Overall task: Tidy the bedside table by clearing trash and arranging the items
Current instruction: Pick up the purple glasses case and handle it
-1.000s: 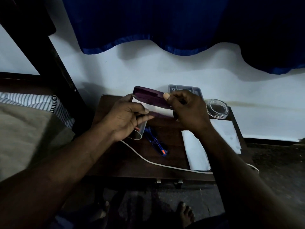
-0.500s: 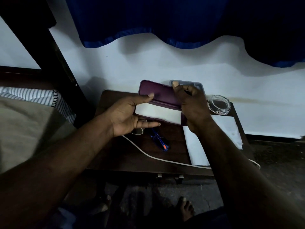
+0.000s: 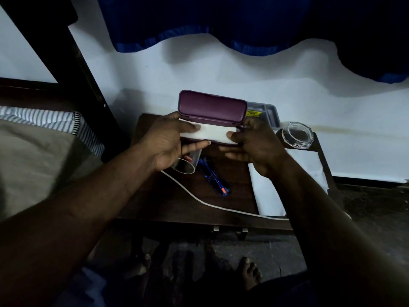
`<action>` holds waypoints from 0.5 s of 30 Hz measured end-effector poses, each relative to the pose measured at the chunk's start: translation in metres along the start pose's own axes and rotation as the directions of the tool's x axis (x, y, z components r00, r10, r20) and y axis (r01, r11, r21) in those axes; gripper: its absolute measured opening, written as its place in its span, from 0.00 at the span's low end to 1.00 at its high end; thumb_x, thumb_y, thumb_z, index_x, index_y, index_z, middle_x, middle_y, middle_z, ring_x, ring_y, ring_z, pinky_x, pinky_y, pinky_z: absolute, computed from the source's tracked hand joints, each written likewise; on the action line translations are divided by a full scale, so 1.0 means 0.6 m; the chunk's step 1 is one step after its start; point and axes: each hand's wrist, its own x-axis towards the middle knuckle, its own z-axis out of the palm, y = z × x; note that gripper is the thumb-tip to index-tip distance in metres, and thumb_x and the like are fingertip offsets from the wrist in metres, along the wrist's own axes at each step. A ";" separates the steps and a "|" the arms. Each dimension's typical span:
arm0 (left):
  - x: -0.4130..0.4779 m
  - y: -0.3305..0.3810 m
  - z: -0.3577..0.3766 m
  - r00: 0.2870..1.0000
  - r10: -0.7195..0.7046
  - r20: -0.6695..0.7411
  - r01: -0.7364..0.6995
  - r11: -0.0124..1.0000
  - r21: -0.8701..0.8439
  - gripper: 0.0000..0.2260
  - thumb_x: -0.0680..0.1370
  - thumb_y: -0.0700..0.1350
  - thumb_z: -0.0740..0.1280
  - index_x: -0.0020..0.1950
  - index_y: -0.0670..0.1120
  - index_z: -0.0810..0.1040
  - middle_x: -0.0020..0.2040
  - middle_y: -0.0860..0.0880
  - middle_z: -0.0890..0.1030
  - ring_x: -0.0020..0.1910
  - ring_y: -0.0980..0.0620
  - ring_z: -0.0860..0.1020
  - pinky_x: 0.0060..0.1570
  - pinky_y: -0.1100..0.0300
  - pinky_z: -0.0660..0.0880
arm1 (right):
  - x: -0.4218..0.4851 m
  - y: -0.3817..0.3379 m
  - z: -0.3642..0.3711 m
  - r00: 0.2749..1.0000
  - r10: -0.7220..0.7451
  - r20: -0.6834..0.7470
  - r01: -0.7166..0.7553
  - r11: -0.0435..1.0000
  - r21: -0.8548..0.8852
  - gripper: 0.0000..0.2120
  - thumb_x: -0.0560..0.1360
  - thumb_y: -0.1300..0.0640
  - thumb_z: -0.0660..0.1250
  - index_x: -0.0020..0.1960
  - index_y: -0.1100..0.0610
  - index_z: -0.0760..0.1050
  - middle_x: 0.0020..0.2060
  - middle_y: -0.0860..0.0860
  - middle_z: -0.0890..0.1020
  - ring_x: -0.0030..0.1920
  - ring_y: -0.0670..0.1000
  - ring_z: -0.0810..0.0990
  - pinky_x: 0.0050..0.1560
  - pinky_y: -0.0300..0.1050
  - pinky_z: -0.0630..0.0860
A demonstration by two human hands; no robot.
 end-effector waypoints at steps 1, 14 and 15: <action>-0.001 0.002 -0.001 1.000 -0.007 0.003 0.007 1.000 -0.017 0.12 0.78 0.31 0.67 0.58 0.42 0.82 0.54 0.42 0.87 0.49 0.43 0.87 0.41 0.52 0.84 | 0.002 -0.001 -0.002 1.000 -0.012 -0.014 0.012 1.000 0.000 0.14 0.80 0.65 0.68 0.65 0.57 0.74 0.56 0.58 0.86 0.45 0.57 0.89 0.36 0.45 0.83; -0.007 -0.001 0.005 0.998 0.034 -0.047 -0.030 0.996 0.086 0.15 0.81 0.31 0.62 0.66 0.38 0.78 0.62 0.39 0.84 0.52 0.42 0.86 0.41 0.54 0.84 | 0.011 0.002 -0.007 0.991 -0.066 -0.120 0.071 0.997 0.035 0.05 0.81 0.62 0.66 0.54 0.56 0.79 0.50 0.57 0.87 0.41 0.57 0.89 0.33 0.44 0.81; -0.007 0.000 0.005 0.999 0.019 -0.050 -0.015 0.997 0.081 0.15 0.80 0.33 0.64 0.67 0.37 0.77 0.63 0.39 0.83 0.53 0.41 0.86 0.41 0.53 0.84 | 0.010 0.001 -0.008 0.991 -0.064 -0.120 0.070 0.997 0.042 0.05 0.81 0.62 0.65 0.55 0.56 0.79 0.49 0.57 0.87 0.41 0.57 0.89 0.32 0.44 0.81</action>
